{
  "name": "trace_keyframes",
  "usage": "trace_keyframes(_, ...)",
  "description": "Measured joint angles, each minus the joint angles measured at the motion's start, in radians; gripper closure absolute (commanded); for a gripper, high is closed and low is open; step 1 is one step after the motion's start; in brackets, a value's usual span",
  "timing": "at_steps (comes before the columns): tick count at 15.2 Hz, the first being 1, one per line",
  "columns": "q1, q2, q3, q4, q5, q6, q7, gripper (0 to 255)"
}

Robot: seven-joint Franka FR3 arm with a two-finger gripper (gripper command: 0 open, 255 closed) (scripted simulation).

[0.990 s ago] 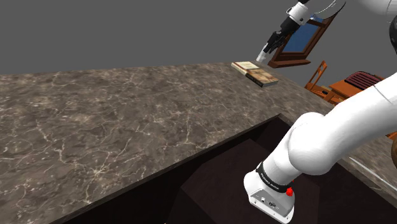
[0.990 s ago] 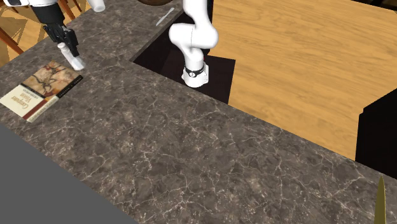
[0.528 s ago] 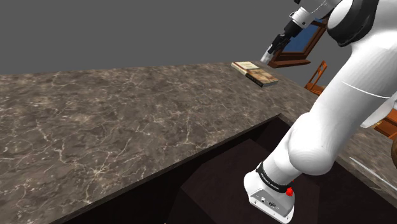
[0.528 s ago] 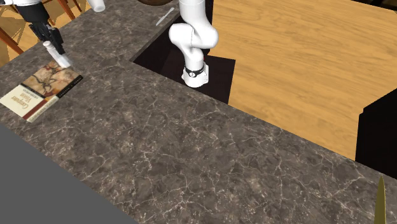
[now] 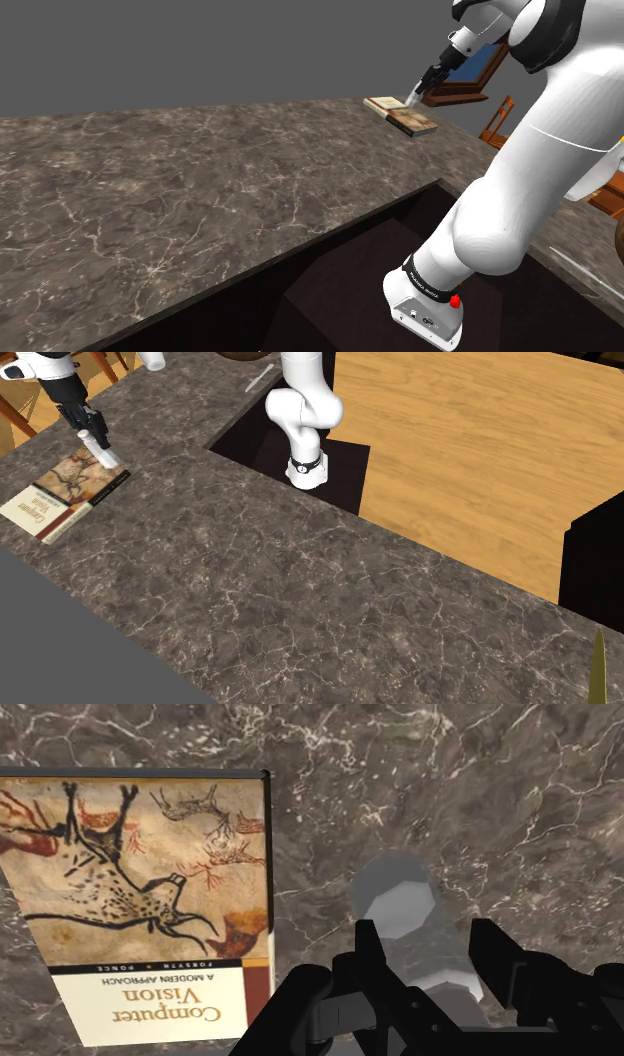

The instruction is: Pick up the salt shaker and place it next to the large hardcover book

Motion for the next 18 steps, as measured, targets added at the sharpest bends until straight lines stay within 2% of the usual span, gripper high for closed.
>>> trace_keyframes(11,-0.013,0.039,0.012,-0.125,0.056,0.127,-0.067,255)
trace_keyframes(18,-0.039,0.092,0.036,-0.181,0.122,0.192,-0.125,255)
